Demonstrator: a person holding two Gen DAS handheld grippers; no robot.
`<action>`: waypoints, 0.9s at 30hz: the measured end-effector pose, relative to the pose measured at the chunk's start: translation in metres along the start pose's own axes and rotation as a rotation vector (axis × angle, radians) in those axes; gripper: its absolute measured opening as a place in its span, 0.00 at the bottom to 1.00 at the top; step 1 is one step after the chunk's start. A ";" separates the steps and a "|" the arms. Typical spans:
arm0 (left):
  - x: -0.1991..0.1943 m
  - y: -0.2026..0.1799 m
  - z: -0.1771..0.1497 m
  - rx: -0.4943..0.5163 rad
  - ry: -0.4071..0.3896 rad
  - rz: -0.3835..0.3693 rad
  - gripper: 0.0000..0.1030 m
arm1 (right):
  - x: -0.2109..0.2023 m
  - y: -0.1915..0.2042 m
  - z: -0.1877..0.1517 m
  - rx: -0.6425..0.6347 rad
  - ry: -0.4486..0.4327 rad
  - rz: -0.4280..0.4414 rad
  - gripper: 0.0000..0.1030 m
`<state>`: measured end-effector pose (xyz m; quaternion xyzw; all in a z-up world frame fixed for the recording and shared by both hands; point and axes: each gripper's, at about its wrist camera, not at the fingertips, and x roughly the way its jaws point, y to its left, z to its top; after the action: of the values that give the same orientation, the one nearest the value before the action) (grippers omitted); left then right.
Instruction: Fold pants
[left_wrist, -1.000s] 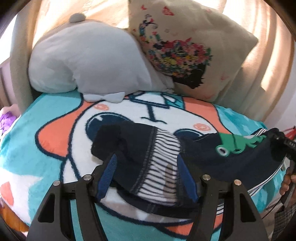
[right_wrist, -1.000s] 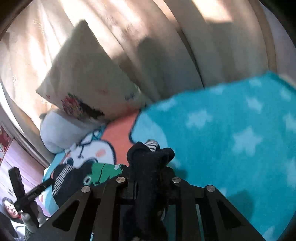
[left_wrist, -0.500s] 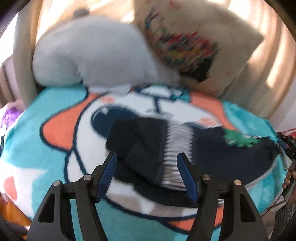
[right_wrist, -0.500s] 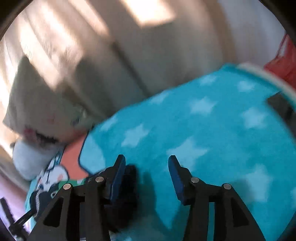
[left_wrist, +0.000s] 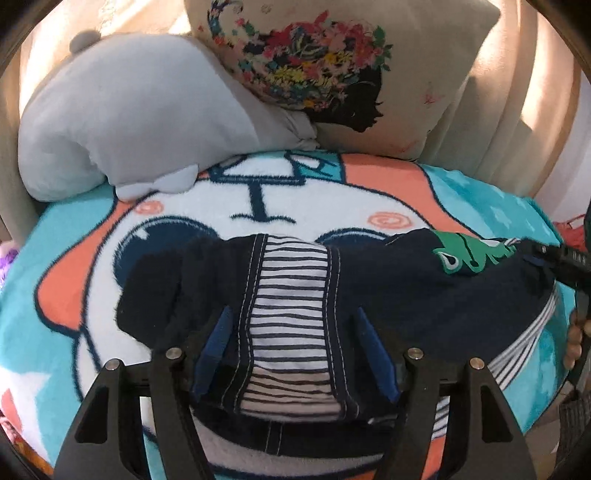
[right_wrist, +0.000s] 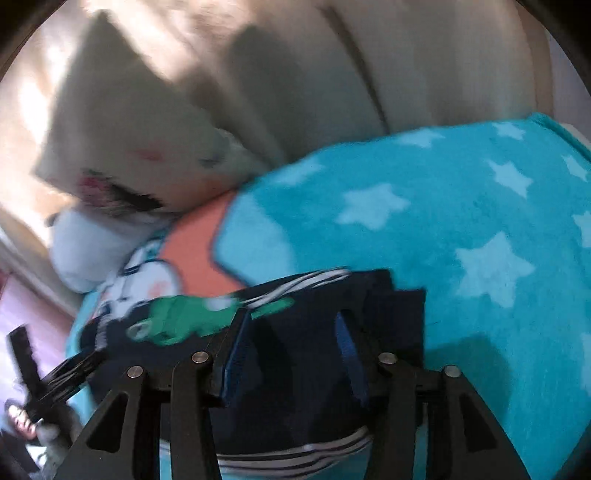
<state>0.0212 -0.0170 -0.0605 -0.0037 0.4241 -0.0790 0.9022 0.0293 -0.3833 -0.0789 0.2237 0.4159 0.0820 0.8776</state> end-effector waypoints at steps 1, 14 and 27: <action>-0.004 -0.001 0.001 0.007 -0.001 -0.004 0.67 | 0.000 -0.005 0.002 0.012 -0.018 0.021 0.47; -0.008 -0.125 0.090 0.265 0.025 -0.298 0.67 | -0.082 -0.037 -0.047 0.121 -0.216 0.076 0.60; 0.097 -0.292 0.097 0.561 0.299 -0.470 0.67 | -0.048 -0.016 -0.050 0.078 -0.157 0.028 0.63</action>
<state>0.1159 -0.3255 -0.0513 0.1578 0.5004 -0.3957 0.7537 -0.0402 -0.3968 -0.0804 0.2693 0.3454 0.0603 0.8969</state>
